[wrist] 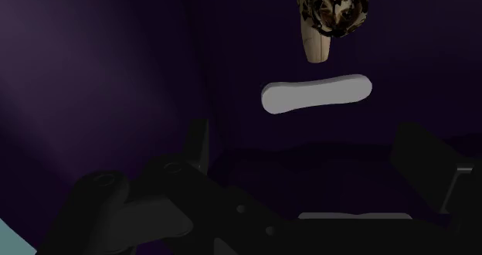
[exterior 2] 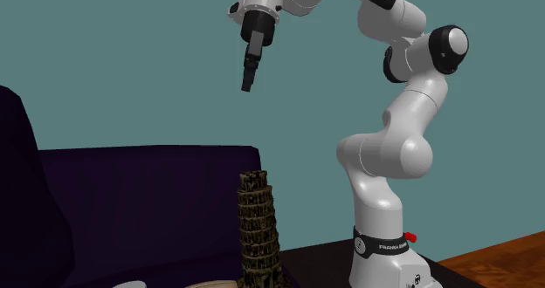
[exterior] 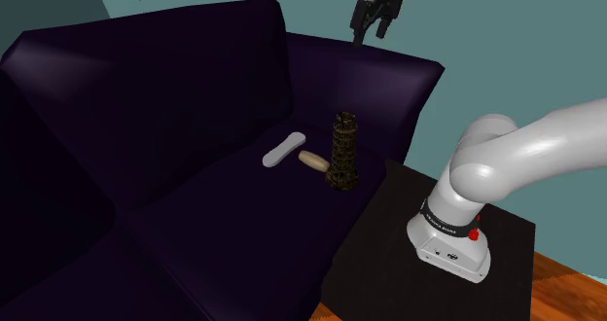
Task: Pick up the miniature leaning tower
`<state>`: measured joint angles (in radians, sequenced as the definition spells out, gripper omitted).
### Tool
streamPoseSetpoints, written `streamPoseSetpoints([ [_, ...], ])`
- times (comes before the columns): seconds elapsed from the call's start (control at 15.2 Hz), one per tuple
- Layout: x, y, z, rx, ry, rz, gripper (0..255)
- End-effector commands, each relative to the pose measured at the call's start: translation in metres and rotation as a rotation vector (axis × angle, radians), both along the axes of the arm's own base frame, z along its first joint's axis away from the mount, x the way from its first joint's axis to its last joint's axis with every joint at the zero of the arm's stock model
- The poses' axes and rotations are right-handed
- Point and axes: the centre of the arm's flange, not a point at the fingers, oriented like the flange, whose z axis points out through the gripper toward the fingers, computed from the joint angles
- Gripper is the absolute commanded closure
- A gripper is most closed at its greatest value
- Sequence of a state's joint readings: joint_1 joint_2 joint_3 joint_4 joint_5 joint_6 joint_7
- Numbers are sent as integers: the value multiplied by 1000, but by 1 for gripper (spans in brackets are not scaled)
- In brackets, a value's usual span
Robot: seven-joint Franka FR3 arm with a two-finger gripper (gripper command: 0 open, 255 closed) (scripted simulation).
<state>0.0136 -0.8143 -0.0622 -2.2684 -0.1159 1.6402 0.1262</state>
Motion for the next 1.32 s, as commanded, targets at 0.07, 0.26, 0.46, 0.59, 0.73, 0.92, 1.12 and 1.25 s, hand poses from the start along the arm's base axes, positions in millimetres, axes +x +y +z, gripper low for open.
streamPoseSetpoints([
  [0.07, 4, 2, -12, 9, 18, 3, 0],
  [0.26, 14, 10, -48, 38, 74, 12, 0],
  [0.46, 23, 20, -84, 66, 129, 21, 0],
  [0.59, 27, 26, -109, 85, 166, 26, 0],
  [0.73, 30, 34, -133, 104, 202, 32, 0],
  [0.92, 33, 42, -159, 123, 241, 39, 0],
  [1.12, 33, 42, -175, 123, 241, 39, 0],
  [1.25, 33, 42, -185, 123, 241, 39, 0],
])
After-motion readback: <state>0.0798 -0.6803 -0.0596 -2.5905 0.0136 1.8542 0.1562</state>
